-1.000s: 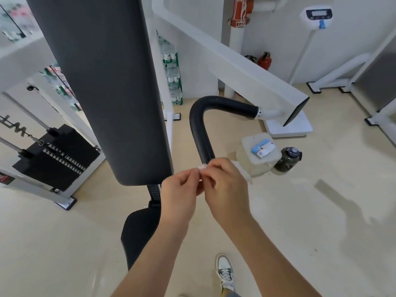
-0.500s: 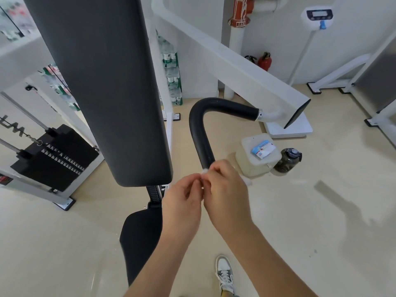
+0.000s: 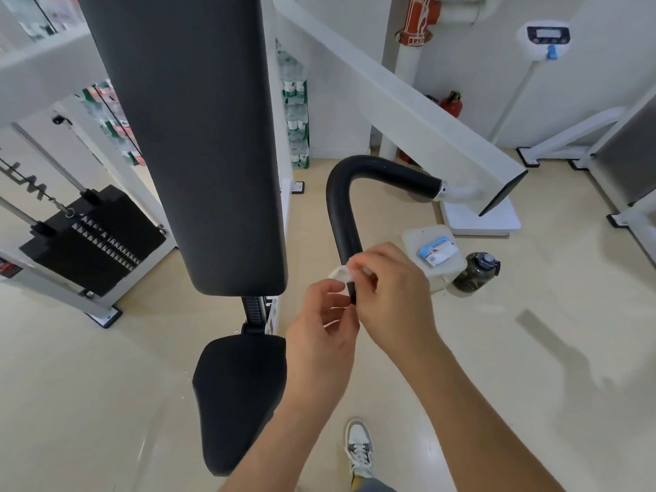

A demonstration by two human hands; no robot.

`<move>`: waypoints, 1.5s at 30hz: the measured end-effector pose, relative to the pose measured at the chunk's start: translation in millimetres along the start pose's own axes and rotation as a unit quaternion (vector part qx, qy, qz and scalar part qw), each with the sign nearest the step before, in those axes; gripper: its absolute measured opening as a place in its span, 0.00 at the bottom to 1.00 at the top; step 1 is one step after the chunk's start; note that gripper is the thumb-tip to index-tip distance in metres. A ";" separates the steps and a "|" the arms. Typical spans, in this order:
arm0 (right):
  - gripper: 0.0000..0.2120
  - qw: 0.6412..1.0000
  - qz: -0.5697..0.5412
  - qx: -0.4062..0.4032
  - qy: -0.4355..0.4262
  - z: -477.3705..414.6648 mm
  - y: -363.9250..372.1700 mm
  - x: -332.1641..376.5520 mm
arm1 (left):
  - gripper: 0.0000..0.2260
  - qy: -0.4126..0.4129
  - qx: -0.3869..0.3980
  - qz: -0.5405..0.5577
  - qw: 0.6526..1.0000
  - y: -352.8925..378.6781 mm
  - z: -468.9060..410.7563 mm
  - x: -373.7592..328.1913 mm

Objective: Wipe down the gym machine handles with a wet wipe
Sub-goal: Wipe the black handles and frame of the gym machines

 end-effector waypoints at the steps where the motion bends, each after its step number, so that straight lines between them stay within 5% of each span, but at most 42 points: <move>1: 0.04 1.000 0.016 0.006 -0.015 0.2 2.2 2.7 | 0.11 0.002 -0.004 -0.002 1.000 0.0 1.0 0.7; 6: 0.03 0.986 0.115 0.095 -0.077 27.6 9.7 9.0 | 0.08 -0.025 -0.006 0.003 1.000 -1.0 8.8 15.7; 10: 0.04 0.982 0.133 0.083 -0.109 -7.1 16.6 17.4 | 0.09 -0.015 -0.002 0.018 1.000 0.0 8.7 12.2; 16: 0.11 0.982 0.067 0.141 -0.107 26.7 2.9 6.2 | 0.14 0.006 -0.006 0.007 1.000 0.8 5.6 8.3; 20: 0.07 0.990 0.042 0.094 -0.100 -18.1 0.0 3.7 | 0.08 -0.036 -0.013 0.025 0.999 6.0 3.6 8.9; 26: 0.08 0.978 0.044 0.158 -0.126 12.5 -4.8 7.1 | 0.14 -0.015 -0.026 -0.012 0.999 3.5 3.4 1.2; 30: 0.04 0.982 0.060 0.104 -0.145 -30.5 4.2 13.3 | 0.23 -0.029 -0.019 -0.029 0.999 5.1 2.8 1.6; 35: 0.04 0.978 0.063 0.152 -0.125 -7.4 9.8 12.3 | 0.25 -0.018 -0.010 -0.051 0.998 3.4 -0.7 2.9; 39: 0.05 0.989 0.064 0.074 -0.113 -35.2 12.5 13.5 | 0.28 -0.030 -0.006 -0.060 0.998 4.4 -4.2 1.0; 45: 0.05 0.990 0.015 0.118 -0.076 -23.7 9.3 5.5 | 0.31 0.016 0.009 -0.148 0.989 -1.6 -12.6 -13.8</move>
Point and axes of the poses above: each hand's wrist, its own z-axis away from the middle knuckle, its own y-axis out of the palm, x = y × z, the point moved 6 cm from there along -z, towards the middle knuckle, and after that the axes turned 12 degrees about -z, right-handed, at the moved point
